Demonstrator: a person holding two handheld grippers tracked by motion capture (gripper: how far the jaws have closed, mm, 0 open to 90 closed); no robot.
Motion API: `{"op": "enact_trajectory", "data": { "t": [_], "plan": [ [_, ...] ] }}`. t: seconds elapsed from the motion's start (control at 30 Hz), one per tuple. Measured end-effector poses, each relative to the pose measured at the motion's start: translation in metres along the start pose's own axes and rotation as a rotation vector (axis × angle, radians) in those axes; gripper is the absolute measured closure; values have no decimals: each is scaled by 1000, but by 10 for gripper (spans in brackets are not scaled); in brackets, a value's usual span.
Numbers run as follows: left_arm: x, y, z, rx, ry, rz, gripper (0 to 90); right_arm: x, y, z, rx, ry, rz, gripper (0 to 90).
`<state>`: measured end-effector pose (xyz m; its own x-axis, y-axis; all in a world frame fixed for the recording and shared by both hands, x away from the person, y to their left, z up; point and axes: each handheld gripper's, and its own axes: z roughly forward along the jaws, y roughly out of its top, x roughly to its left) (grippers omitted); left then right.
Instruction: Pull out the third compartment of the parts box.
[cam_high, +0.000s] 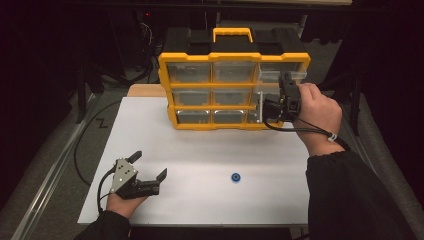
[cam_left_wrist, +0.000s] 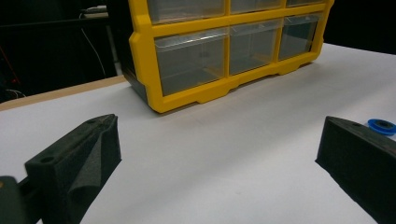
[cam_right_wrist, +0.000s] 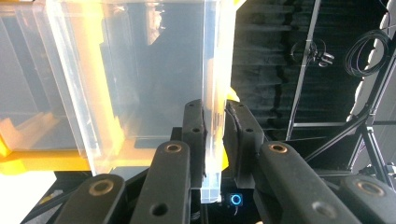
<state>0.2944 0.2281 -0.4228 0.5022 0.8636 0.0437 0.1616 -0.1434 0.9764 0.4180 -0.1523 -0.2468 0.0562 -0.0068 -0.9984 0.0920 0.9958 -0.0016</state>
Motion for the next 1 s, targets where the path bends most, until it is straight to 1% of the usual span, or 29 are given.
{"op": "enact_trajectory", "data": {
  "t": [0.43,0.57,0.97,1.0],
  "plan": [
    [0,0,1,3,1,-1,3,0,-2,-11,-5,-3,1,812],
    [0,0,1,6,0,2,4,0,-2,-13,-9,-4,-8,812],
    [0,0,1,8,-3,1,3,-1,-3,-22,-6,3,-8,811],
    [0,0,1,8,-4,1,3,-1,-3,-22,-13,-1,-7,811]
  ]
}}
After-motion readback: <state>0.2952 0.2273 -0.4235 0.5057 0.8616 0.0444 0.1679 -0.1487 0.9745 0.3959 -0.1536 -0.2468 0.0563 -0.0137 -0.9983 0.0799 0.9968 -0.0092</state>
